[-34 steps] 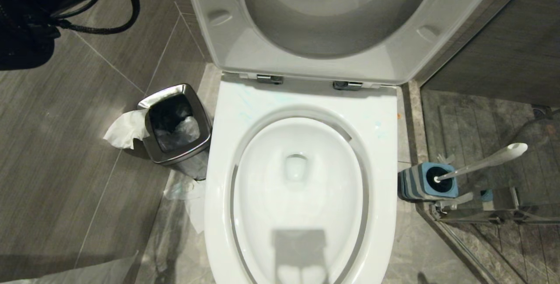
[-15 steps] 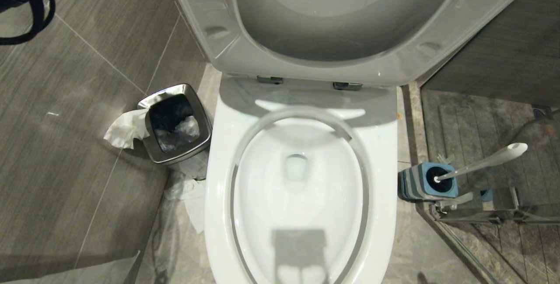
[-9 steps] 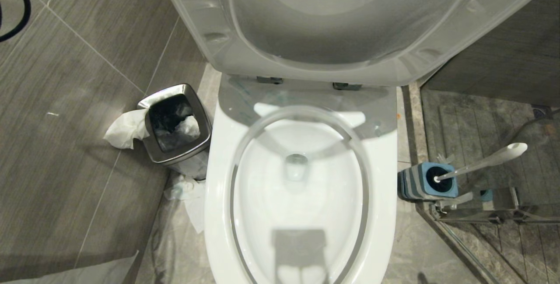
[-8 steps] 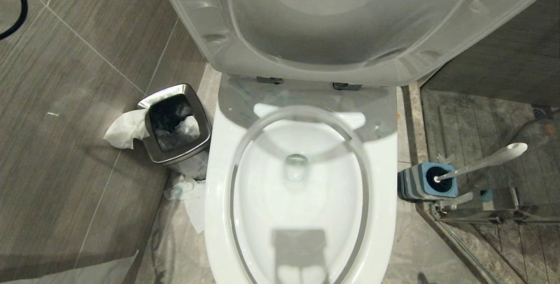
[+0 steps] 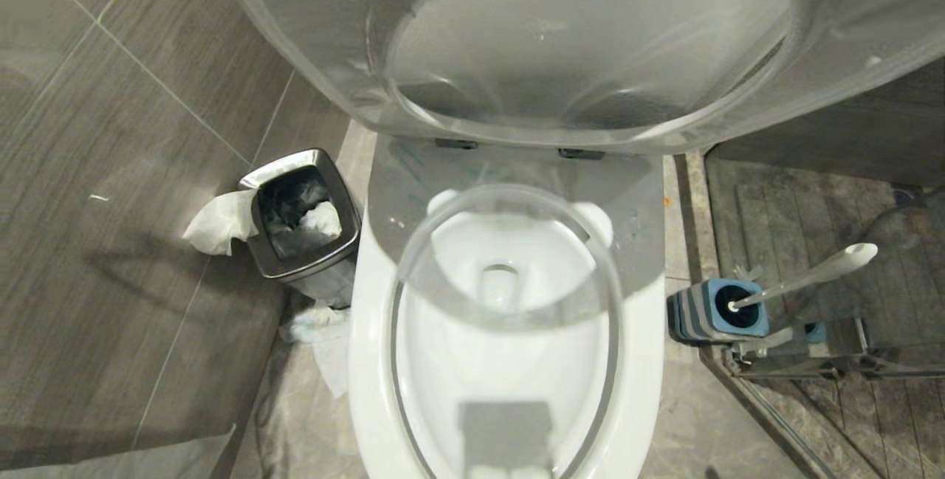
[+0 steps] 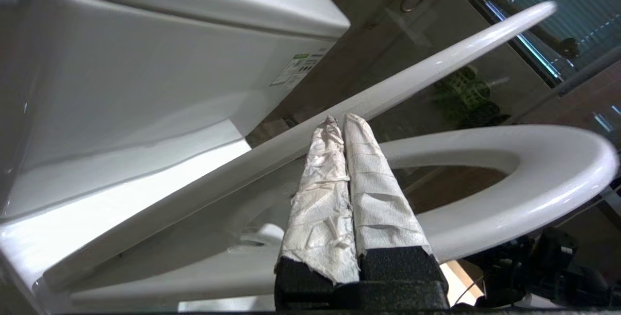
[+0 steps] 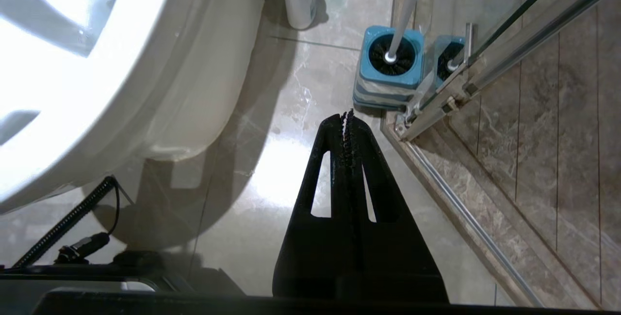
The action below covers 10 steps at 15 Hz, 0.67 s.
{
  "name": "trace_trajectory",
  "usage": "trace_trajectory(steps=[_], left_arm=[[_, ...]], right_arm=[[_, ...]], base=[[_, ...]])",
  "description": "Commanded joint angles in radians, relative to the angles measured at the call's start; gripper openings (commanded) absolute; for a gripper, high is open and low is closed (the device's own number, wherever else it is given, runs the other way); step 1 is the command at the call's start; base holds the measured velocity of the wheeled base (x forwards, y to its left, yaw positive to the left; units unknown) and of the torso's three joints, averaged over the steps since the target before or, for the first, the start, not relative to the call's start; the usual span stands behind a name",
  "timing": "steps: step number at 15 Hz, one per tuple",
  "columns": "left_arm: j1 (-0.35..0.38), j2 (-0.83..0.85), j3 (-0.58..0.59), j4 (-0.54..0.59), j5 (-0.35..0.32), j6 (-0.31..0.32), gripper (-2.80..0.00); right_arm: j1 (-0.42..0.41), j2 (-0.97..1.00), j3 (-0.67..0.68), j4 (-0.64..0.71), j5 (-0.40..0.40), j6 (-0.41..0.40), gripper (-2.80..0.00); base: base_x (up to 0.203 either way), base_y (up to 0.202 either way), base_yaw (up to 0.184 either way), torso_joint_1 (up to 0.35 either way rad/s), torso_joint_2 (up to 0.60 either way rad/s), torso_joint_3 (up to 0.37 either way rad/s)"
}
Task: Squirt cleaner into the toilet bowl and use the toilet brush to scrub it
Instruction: Close the toilet lid
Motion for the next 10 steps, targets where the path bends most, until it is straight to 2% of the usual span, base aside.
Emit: trace_trajectory(steps=[1,8,10], left_arm=[[0.02,-0.011,-0.023,0.024,-0.005,-0.003,-2.8],[0.042,-0.031,-0.018,0.034,-0.007,-0.001,-2.8],[0.034,-0.016,-0.019,0.034,-0.029,-0.002,-2.8]], right_arm=[[0.001,0.001,0.0,0.0,0.0,0.0,-2.8],[0.0,0.001,0.0,0.0,0.0,0.0,-2.8],[0.001,0.001,0.0,0.0,0.0,0.0,-2.8]], base=[[0.0,0.0,0.0,0.002,0.01,0.175],[0.0,0.0,0.0,0.002,0.0,0.195],[0.0,0.0,0.0,-0.005,0.0,0.075]])
